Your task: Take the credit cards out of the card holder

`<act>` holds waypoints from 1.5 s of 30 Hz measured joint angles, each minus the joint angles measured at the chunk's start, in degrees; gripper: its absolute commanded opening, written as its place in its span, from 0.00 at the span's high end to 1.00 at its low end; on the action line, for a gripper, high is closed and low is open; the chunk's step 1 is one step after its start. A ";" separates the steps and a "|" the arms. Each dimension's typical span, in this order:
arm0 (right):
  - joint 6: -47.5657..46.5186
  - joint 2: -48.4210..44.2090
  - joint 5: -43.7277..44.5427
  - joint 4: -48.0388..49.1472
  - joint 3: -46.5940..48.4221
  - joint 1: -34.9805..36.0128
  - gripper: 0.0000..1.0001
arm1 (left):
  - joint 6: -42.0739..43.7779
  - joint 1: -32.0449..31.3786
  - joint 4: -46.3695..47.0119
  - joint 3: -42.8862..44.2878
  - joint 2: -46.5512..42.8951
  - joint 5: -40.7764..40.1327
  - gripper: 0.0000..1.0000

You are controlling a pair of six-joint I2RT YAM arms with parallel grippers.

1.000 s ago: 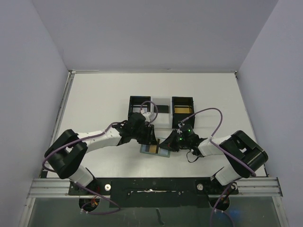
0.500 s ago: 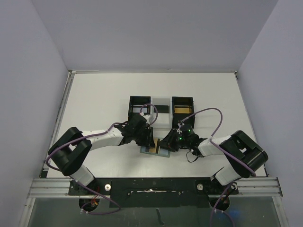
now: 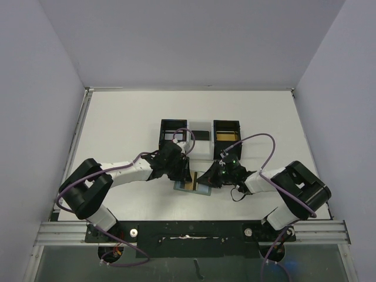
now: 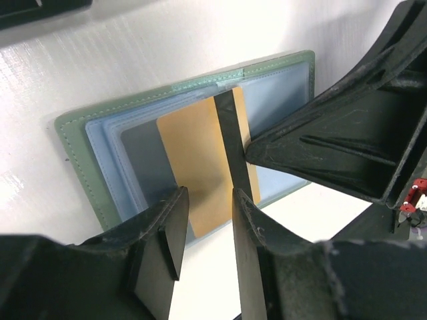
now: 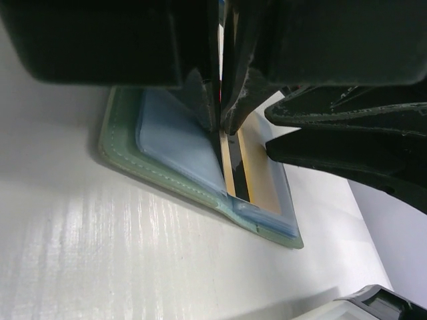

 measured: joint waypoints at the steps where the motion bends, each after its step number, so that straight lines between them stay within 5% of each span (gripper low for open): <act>1: -0.42 -0.50 0.31 -1.01 0.13 0.00 1.00 | 0.07 0.00 0.04 -0.02 -0.11 -0.42 0.66; 7: -2.01 -3.04 0.79 -6.14 0.66 -1.49 1.00 | -0.42 0.04 1.62 -0.44 0.02 -0.07 0.66; 14: -2.54 -4.26 0.90 -7.85 0.66 -1.88 0.93 | -1.05 0.04 3.54 -0.87 0.83 1.20 0.79; 25: 0.55 -2.99 -0.39 0.87 -2.56 -2.21 0.78 | -2.01 0.02 6.14 -2.19 1.90 2.47 0.86; 33: 2.67 1.09 -2.19 12.24 -5.11 -2.23 0.83 | -2.64 0.02 7.21 -2.80 1.84 2.62 0.87; 45: 1.77 -1.33 -2.43 11.43 -5.14 -2.19 1.00 | -2.75 -0.02 7.13 -2.80 1.73 2.38 0.87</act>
